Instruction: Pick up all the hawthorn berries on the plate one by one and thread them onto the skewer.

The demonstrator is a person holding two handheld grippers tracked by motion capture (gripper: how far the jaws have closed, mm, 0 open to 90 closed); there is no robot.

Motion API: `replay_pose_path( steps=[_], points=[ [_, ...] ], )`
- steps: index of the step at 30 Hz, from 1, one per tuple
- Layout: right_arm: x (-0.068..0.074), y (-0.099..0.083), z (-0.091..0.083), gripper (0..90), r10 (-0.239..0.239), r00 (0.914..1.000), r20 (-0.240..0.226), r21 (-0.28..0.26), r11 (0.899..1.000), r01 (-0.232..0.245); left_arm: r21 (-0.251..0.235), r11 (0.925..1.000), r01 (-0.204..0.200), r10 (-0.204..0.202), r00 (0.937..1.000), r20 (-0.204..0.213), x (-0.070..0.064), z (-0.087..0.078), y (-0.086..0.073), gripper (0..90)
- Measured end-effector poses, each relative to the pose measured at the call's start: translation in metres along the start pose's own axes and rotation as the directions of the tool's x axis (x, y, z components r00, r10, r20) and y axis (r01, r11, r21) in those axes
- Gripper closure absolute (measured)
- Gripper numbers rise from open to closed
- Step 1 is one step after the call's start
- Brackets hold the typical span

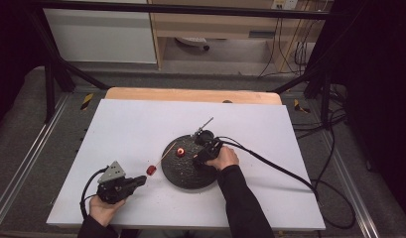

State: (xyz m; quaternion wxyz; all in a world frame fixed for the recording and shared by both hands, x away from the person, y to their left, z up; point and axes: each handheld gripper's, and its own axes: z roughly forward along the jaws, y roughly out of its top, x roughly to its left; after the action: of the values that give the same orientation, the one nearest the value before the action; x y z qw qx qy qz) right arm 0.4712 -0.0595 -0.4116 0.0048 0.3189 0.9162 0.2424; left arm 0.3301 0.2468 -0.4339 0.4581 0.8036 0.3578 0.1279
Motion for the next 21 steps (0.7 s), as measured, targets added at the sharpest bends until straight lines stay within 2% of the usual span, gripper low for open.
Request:
replay_pose_path(
  steps=[15,21],
  points=[
    [0.004,0.0,-0.025,61.0,0.057,0.9979,-0.03,-0.073,0.996,-0.059,0.002,1.0,-0.008,0.008,1.0,0.004,-0.001,0.0,0.0,87.9],
    [0.009,-0.003,-0.033,60.9,0.069,0.9973,-0.026,-0.113,0.991,-0.071,0.0,1.0,-0.008,0.008,1.0,0.004,-0.002,0.0,0.0,87.8]
  ],
)
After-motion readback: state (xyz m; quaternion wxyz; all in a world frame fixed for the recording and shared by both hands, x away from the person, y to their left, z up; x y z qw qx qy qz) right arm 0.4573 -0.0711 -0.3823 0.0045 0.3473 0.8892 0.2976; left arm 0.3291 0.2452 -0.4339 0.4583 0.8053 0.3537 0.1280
